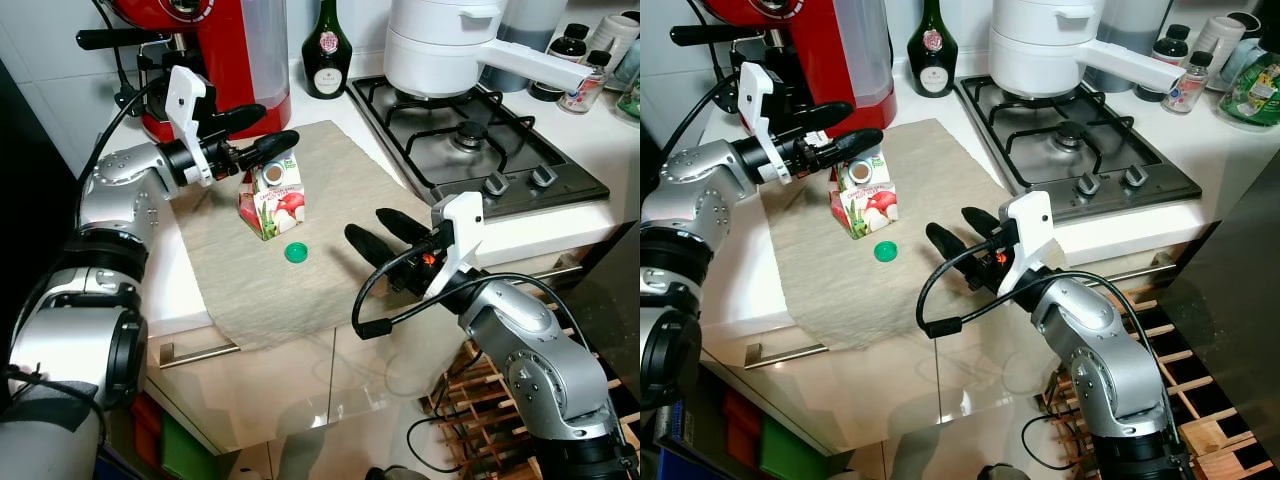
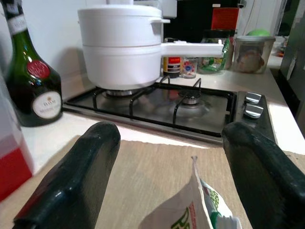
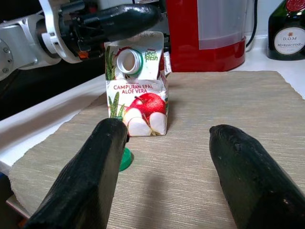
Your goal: Restocking fridge
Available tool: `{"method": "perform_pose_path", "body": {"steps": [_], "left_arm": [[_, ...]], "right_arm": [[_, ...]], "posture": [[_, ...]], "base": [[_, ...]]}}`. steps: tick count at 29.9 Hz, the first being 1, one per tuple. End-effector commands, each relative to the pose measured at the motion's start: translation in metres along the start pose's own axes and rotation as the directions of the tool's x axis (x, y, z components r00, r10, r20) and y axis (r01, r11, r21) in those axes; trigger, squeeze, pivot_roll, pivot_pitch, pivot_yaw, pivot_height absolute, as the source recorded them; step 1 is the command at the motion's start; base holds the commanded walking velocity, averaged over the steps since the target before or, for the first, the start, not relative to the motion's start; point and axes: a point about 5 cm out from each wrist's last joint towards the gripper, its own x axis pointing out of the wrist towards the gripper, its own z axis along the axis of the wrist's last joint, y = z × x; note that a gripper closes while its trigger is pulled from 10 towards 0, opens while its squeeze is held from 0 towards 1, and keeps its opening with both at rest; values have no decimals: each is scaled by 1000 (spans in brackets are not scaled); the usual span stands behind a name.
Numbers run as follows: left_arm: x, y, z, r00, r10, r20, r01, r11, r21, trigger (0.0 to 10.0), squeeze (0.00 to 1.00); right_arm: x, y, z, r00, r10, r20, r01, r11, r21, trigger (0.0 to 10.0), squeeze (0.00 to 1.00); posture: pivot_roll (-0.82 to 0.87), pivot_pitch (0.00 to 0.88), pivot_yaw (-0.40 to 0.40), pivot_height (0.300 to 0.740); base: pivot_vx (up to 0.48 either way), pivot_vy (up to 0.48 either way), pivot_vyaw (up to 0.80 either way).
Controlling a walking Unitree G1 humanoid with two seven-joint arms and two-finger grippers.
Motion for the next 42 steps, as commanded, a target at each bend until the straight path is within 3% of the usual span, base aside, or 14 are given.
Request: {"method": "perform_pose_path", "body": {"steps": [1, 5, 29, 30, 31, 32, 33, 42], "left_arm": [[1, 2, 8, 1000, -1, 30, 1, 1000, 0, 10000, 0], [0, -1, 1, 999, -40, 23, 41, 999, -35, 10000, 0], [-3, 0, -18, 998, -5, -60, 2, 999, -51, 10000, 0], [-3, 0, -19, 998, 6, -62, -10, 998, -58, 4980, 0], [-3, 0, -19, 998, 6, -62, -10, 998, -58, 4980, 0], [-3, 1, -19, 998, 13, -63, -17, 998, -66, 627, 0], [-3, 1, -20, 997, 26, -66, -30, 997, -70, 0, 0], [-2, 2, -19, 998, 49, -32, -52, 993, -107, 0, 0]], "right_arm": [[-2, 2, 3, 1000, 9, 7, -9, 1000, 3, 10000, 0], [-3, 2, 2, 1000, 9, -1, -9, 1000, 7, 10000, 0], [0, 2, 2, 1000, 17, -11, -17, 1000, 13, 10000, 0], [0, 2, 2, 1000, 17, -11, -17, 1000, 13, 10000, 0], [0, 2, 2, 1000, 17, -11, -17, 1000, 13, 10000, 0], [0, 2, 2, 1000, 18, -11, -17, 1000, 13, 10000, 0], [0, 2, 2, 1000, 18, -11, -18, 1000, 13, 10000, 0], [1, 2, 2, 1000, 17, -12, -17, 1000, 15, 10000, 0]], "posture": [[-157, 26, 43, 736], [-157, 31, 39, 736], [-151, 37, 30, 736], [-150, 37, 30, 736], [-150, 37, 30, 736], [-149, 37, 29, 736], [-149, 37, 30, 736], [-149, 35, 30, 736]], "base": [[0, 0, 0], [0, 0, 0], [0, 0, 0], [0, 0, 0], [0, 0, 0], [0, 0, 0], [0, 0, 0], [0, 0, 0]]}}
